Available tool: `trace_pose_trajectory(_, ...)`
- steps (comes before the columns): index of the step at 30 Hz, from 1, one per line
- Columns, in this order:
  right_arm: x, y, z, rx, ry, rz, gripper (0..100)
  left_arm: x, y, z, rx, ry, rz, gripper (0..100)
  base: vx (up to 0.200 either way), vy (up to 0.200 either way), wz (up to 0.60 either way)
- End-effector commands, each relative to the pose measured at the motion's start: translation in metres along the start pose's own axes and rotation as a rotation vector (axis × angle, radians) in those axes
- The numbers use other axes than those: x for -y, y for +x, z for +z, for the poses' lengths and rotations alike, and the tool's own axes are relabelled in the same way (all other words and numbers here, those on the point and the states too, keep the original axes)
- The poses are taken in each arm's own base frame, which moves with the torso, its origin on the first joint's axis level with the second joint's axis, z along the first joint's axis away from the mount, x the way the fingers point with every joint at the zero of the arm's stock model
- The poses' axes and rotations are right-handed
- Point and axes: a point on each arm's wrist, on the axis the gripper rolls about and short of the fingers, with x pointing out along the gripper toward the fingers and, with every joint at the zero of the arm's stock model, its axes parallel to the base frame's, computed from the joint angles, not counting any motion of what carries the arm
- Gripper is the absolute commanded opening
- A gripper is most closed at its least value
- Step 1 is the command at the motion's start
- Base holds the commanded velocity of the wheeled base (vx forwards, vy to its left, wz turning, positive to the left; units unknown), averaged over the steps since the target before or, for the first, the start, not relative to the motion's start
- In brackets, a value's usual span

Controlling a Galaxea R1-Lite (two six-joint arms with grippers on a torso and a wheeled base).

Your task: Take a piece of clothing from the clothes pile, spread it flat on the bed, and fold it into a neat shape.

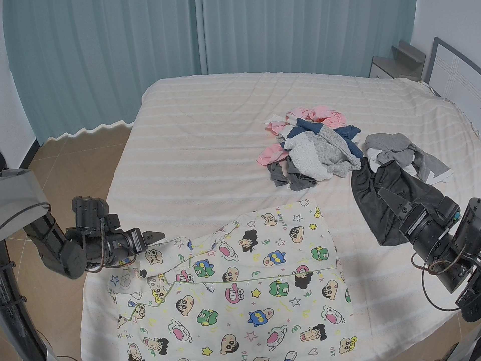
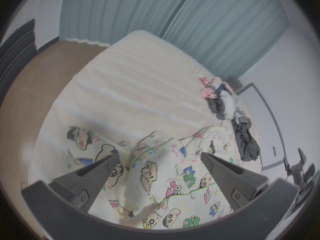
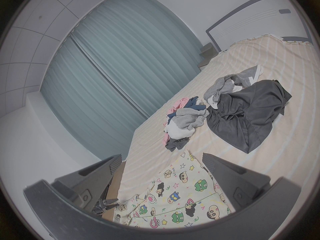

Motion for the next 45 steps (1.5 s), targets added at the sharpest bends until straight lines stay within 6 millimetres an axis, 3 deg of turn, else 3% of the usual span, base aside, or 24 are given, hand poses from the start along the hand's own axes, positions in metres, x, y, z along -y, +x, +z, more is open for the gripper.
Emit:
trace_pose_trajectory(1,0.0,0.0,0.0,0.002,0.0,0.002,100,0.007,0.012,0.04,-0.082,-0.155,0.119,100,0.0,0.0,0.0)
trace_pose_trajectory(15,0.0,0.0,0.0,0.0,-0.001,0.002,100,0.019,-0.01,0.038,-0.166,-0.272,0.141,100,0.0,0.0,0.0)
trace_pose_trajectory(21,-0.001,0.0,0.0,0.002,0.0,0.004,100,0.015,-0.007,0.029,-0.219,-0.286,0.17,100,0.0,0.0,0.0)
trace_pose_trajectory(29,-0.001,-0.001,0.001,0.004,-0.001,0.005,100,0.008,0.013,0.007,-0.303,-0.349,0.218,100,0.0,0.0,0.0)
trace_pose_trajectory(45,-0.001,-0.001,0.001,0.005,-0.001,0.006,100,0.012,0.019,0.015,-0.18,-0.525,0.168,100,0.0,0.0,0.0)
